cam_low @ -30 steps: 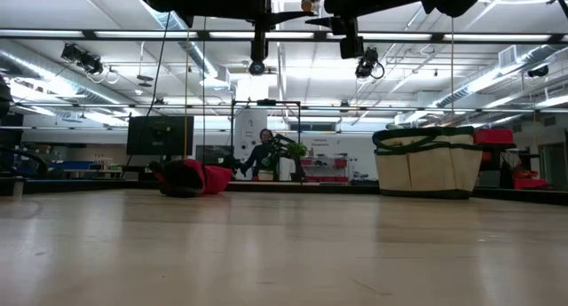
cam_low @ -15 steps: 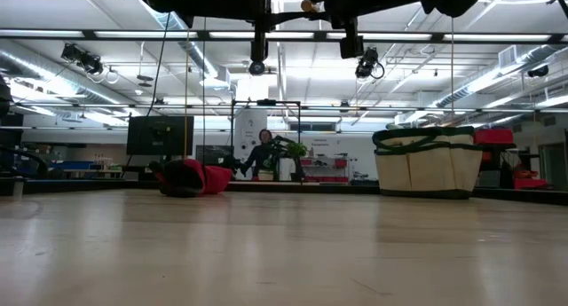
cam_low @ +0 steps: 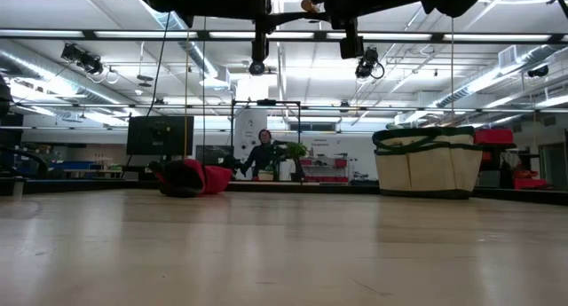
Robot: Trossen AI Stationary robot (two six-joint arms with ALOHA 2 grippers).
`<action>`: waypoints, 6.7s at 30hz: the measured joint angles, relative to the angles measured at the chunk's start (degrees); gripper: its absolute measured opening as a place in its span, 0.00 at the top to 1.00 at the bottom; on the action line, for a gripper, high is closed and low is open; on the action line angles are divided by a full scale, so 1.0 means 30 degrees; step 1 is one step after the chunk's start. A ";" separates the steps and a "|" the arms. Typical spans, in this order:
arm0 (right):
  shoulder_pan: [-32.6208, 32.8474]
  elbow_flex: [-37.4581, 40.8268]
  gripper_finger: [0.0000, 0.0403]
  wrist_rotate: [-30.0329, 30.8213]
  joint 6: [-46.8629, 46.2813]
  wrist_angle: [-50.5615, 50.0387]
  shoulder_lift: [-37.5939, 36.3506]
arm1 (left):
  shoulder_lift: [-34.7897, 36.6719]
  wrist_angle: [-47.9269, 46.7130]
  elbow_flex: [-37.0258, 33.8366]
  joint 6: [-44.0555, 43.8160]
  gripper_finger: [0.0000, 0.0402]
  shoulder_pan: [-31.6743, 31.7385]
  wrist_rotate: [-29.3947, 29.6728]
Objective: Pick & Place Garden tools in Gardening bag
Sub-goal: Put the brown hand rake into the gardening bag
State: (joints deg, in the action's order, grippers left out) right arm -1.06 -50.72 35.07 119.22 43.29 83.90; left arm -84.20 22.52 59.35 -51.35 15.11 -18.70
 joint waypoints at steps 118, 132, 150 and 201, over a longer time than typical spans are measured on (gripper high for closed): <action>-0.3926 -0.0102 0.84 0.5938 -1.7306 -0.4211 -0.5646 | 0.1355 -0.2340 0.0000 0.9826 0.65 0.1632 0.2637; -0.4919 -0.0102 0.83 0.4768 -2.1284 -0.5909 -0.5639 | 0.1355 -0.2331 0.0000 0.9830 0.65 0.1639 0.2284; -0.5231 -0.0102 0.83 0.1530 -2.5900 -0.7271 -0.5639 | 0.1355 -0.2331 0.0000 0.9691 0.65 0.1632 0.2266; -0.7189 -0.0102 0.82 -0.8550 -3.7903 -1.6687 -1.2634 | 0.1341 -0.2331 0.0000 1.1901 0.65 0.1639 0.1778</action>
State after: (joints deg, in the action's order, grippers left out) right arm -22.63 -51.03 9.42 5.51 -6.77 45.99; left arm -80.18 15.53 59.35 -15.64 20.03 -13.37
